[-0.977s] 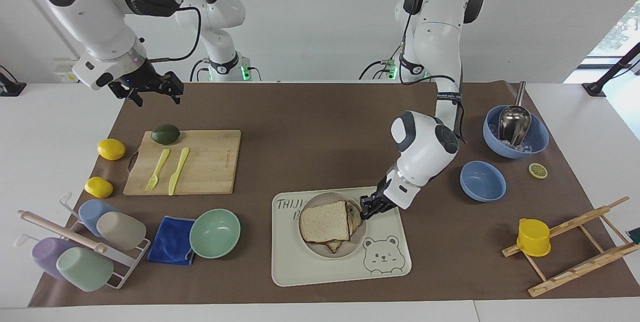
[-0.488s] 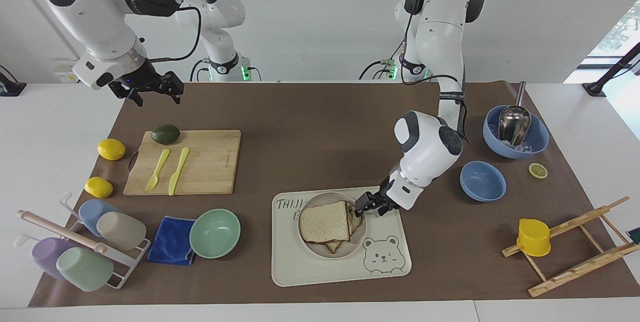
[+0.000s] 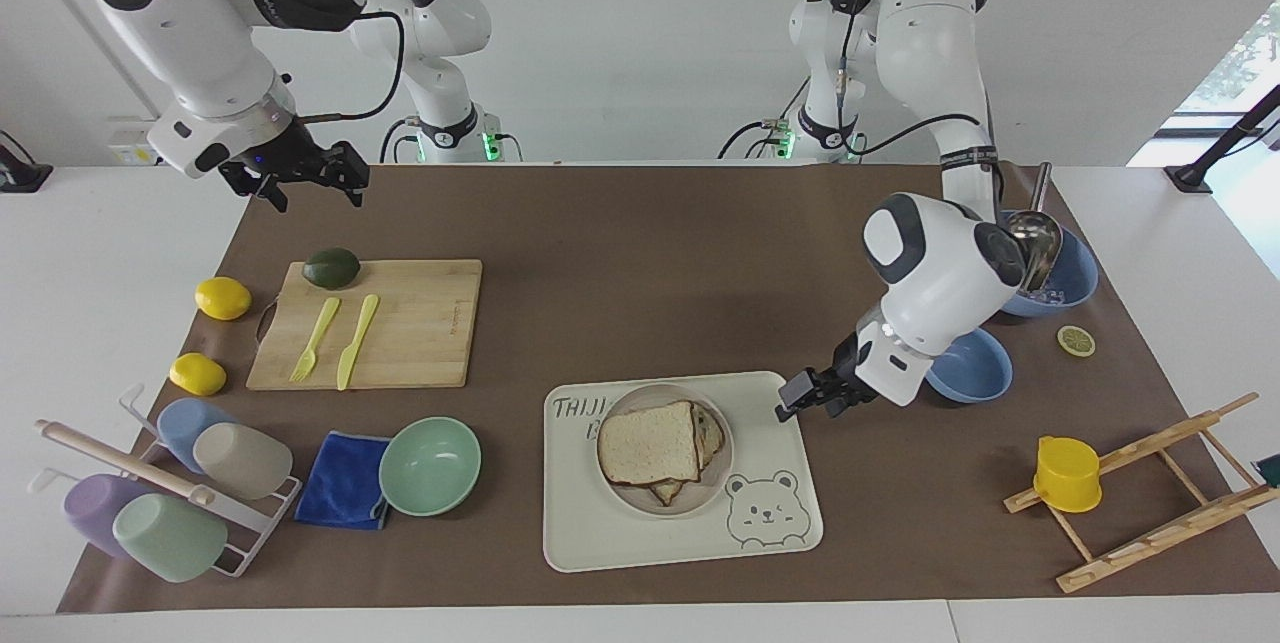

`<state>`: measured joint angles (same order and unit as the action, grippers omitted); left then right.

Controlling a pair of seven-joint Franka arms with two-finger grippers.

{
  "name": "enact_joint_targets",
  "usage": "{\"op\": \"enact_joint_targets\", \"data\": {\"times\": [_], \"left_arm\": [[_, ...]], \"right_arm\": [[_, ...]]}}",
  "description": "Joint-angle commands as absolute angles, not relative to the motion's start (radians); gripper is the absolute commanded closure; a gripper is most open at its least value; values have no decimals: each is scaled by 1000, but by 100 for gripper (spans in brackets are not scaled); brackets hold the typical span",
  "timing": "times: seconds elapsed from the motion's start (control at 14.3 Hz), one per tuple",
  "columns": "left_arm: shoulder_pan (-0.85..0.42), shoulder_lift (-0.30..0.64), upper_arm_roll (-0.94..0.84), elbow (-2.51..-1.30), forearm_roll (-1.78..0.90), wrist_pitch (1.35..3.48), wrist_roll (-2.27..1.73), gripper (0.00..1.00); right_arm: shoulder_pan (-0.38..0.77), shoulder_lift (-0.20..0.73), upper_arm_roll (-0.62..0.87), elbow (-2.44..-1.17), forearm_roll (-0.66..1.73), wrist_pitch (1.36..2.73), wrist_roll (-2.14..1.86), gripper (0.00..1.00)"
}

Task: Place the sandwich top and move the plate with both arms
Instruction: 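Open the left gripper and withdraw it from the plate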

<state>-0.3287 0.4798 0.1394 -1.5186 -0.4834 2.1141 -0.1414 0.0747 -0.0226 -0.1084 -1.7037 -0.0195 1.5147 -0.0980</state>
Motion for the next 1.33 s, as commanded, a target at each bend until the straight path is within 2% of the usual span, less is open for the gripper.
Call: {"op": "enact_joint_targets", "data": {"times": [0.0, 0.35, 0.84, 1.05, 1.26], "left_arm": [[-322, 358, 193, -1543, -346, 1976, -135, 0], [-321, 203, 276, -1542, -197, 1784, -137, 0], [-321, -3, 275, -1545, -42, 1525, -130, 0], [-223, -55, 180, -1569, -37, 1462, -69, 0], [-121, -69, 74, -1607, -37, 1428, -12, 0]], "right_arm": [[69, -51, -103, -1738, -26, 1536, -107, 0], [66, -51, -103, -1738, -25, 1534, -109, 0], [57, -51, -104, -1736, -20, 1525, -113, 0], [57, -49, -107, -1735, -20, 1525, -112, 0], [60, -49, -107, -1735, -20, 1525, -112, 0]]}}
